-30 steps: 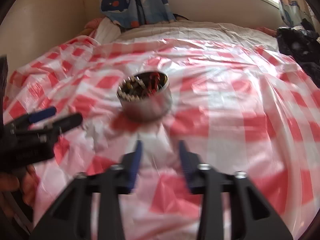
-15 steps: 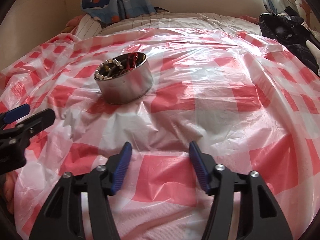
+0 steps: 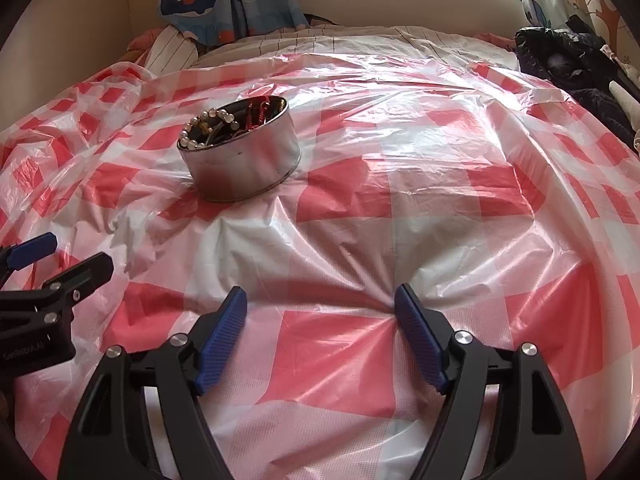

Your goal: Organize jewelry

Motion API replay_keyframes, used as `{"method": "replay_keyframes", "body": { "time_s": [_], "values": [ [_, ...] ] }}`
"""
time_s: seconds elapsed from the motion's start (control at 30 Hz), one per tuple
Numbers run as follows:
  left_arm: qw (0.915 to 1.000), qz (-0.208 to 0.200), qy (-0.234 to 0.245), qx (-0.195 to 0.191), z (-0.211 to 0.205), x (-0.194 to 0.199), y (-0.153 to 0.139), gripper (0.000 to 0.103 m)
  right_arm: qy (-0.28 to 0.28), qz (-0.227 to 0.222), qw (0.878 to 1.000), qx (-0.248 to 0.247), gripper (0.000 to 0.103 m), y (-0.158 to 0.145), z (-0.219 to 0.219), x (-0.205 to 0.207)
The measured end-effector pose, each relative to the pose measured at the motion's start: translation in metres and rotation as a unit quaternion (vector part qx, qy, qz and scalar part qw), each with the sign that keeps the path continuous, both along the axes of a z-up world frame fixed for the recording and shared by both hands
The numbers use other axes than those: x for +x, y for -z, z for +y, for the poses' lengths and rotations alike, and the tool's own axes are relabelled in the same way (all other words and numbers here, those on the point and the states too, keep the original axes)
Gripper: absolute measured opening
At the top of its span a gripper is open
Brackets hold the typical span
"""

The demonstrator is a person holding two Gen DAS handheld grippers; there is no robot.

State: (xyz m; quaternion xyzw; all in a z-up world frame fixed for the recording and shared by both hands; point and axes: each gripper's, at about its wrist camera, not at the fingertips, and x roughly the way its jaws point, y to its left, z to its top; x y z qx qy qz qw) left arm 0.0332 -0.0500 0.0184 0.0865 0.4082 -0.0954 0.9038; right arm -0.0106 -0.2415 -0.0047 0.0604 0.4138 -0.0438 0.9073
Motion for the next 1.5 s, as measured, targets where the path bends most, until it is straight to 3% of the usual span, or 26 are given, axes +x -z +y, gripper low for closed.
{"method": "replay_keyframes", "body": {
  "time_s": [0.1,0.2,0.3,0.7,1.5],
  "values": [
    [1.0000,0.003,-0.001,0.007,0.005,-0.006,0.002,0.096,0.000,-0.001,1.000,0.000,0.080,-0.001,0.000,0.000],
    [0.9999,0.011,0.002,0.008,0.007,-0.008,0.007,0.096,0.012,-0.004,1.000,-0.011,0.096,-0.003,0.000,-0.004],
    [0.9998,0.021,0.000,0.000,0.011,-0.006,0.013,0.096,0.041,-0.011,0.999,-0.019,0.096,-0.008,-0.006,-0.012],
    [0.9991,0.043,-0.005,0.003,0.009,0.001,0.021,0.096,0.043,0.029,0.998,-0.045,0.096,0.000,0.000,-0.002],
    [0.9984,0.057,-0.005,0.000,0.009,0.007,0.025,0.096,0.045,0.017,0.998,-0.044,0.096,0.001,0.001,-0.001]
  ]
}}
